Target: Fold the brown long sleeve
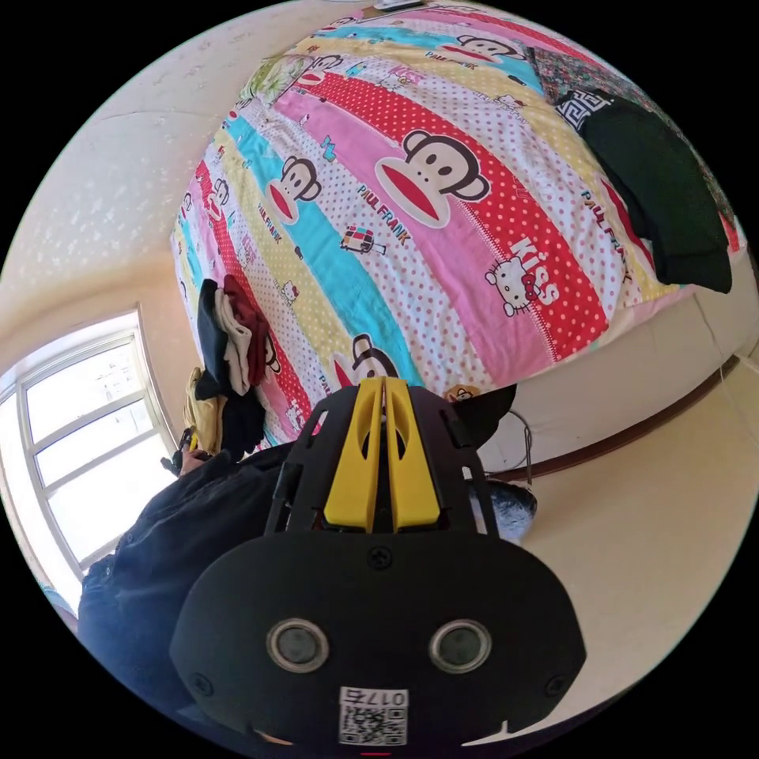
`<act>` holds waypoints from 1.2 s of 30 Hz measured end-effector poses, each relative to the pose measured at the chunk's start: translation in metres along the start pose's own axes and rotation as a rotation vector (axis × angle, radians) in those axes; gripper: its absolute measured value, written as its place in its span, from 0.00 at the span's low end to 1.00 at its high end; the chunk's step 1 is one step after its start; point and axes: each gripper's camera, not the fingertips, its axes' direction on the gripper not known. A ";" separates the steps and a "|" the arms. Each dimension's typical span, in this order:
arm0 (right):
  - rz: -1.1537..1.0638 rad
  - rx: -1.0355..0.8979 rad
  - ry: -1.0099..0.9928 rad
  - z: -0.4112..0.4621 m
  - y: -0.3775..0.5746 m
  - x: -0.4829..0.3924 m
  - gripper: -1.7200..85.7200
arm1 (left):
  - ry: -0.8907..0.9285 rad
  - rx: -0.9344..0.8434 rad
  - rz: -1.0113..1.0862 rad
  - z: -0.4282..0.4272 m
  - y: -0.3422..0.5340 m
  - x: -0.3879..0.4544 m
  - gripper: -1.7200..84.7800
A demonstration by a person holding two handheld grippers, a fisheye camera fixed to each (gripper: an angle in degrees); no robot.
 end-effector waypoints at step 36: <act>-1.192 -0.066 -0.958 0.048 0.072 -0.081 0.21 | 2.139 0.009 1.155 -0.255 0.365 0.307 0.02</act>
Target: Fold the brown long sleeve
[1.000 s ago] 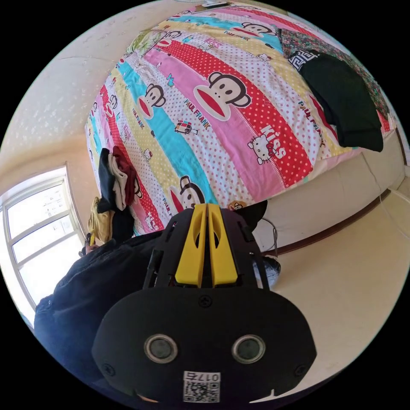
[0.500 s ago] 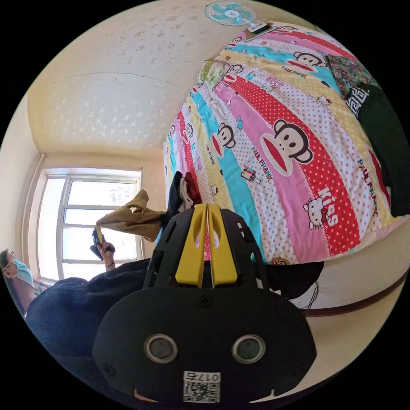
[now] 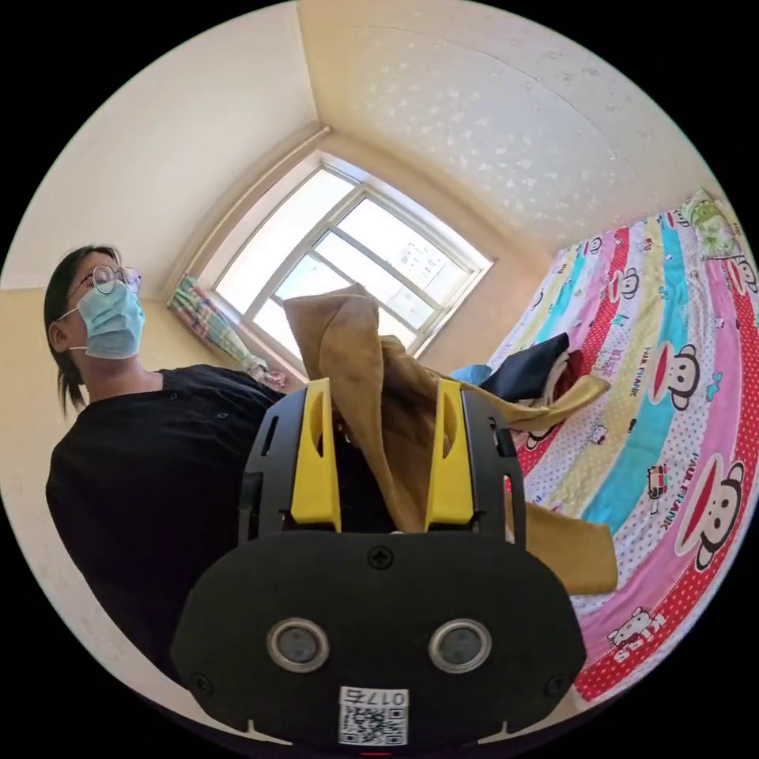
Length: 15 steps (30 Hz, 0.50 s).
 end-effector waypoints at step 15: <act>-0.066 0.175 0.346 0.066 -0.013 0.021 0.02 | -0.705 -0.365 -0.647 0.068 0.088 -0.070 0.12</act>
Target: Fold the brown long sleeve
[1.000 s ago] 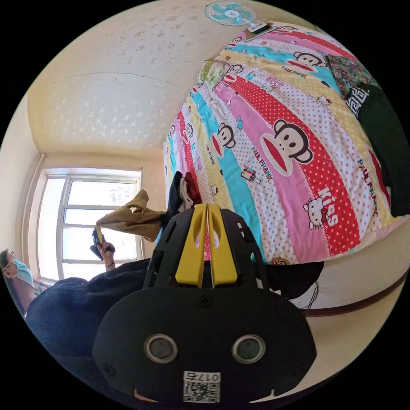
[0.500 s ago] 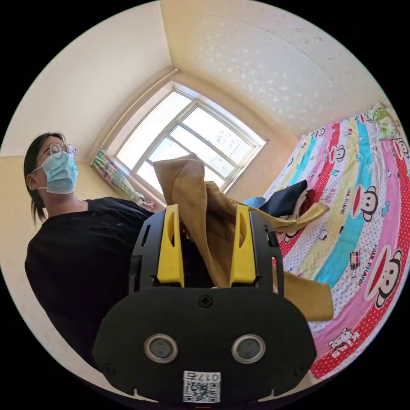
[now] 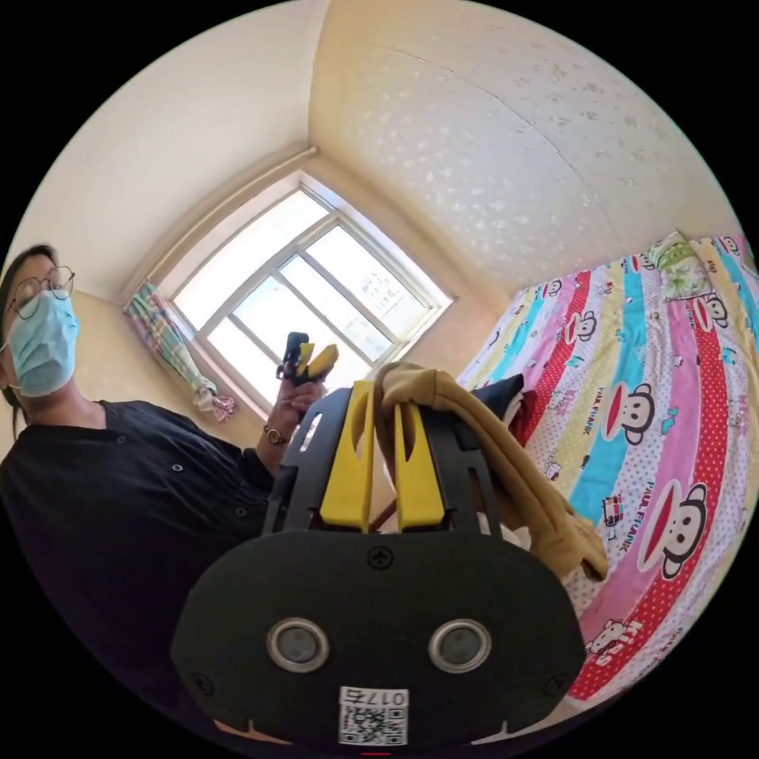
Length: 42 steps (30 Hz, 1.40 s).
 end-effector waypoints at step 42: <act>-0.264 0.498 -0.195 0.099 -0.041 -0.015 0.05 | -0.087 0.279 0.183 -0.041 -0.014 -0.071 0.10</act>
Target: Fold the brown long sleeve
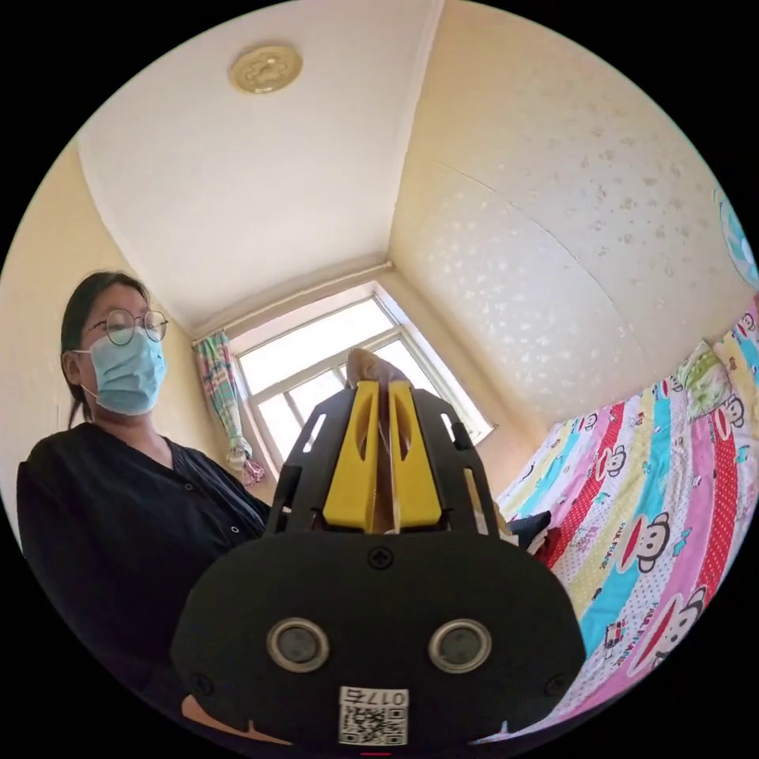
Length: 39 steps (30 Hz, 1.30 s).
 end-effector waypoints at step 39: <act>-0.353 -0.093 0.703 0.088 -0.135 -0.214 0.04 | -0.266 0.010 0.069 -0.043 0.039 0.057 0.02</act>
